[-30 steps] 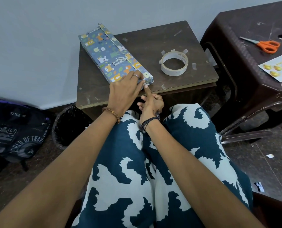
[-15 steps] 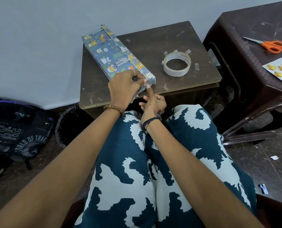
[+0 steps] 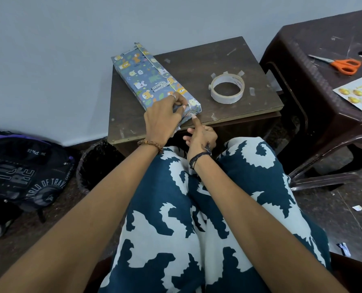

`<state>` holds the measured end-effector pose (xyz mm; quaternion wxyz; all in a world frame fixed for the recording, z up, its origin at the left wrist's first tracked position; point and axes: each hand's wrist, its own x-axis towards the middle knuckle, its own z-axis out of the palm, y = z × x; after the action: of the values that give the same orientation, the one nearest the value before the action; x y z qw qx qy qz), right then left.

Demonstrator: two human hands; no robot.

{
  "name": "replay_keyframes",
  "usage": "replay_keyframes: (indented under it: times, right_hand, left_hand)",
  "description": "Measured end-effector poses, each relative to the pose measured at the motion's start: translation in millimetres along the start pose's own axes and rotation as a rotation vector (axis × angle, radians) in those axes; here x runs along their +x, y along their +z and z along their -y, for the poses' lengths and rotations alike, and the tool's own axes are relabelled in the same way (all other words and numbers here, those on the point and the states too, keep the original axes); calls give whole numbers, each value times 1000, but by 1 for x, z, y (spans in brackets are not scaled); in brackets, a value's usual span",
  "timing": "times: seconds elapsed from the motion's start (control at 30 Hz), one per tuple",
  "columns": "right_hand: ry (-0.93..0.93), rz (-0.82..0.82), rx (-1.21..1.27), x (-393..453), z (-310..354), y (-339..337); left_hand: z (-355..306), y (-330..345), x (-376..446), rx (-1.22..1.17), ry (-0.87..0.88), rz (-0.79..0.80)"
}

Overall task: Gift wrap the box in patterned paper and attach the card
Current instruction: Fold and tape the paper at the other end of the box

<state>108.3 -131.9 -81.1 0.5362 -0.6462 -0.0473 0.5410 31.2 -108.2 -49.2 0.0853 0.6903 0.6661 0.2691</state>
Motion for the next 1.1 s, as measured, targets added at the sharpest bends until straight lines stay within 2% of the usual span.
replay_keyframes:
  times: [0.1, 0.17, 0.33, 0.5, 0.7, 0.8, 0.97, 1.1]
  right_hand:
    - [32, 51, 15, 0, 1, -6]
    - [42, 104, 37, -1, 1, -10]
    - [-18, 241, 11, -2, 8, -22]
    - [-60, 392, -173, -3, 18, -29]
    - [-78, 414, -96, 2, 28, -28]
    - [-90, 399, -66, 5, 28, -30]
    - [-114, 379, -77, 4, 16, -26]
    - [-194, 340, -26, 4, 14, -19]
  left_hand:
    - [18, -9, 3, -291, 28, 161]
    - [28, -21, 3, -388, 98, 266]
    - [51, -37, -6, -238, 260, 360]
    - [51, -31, -14, -233, 265, 408]
    - [22, -11, -13, -197, 188, 327]
    - [8, -3, -18, -62, 116, 252]
    - [0, 0, -24, 206, 192, 174]
    - [-4, 0, -26, 251, 195, 163]
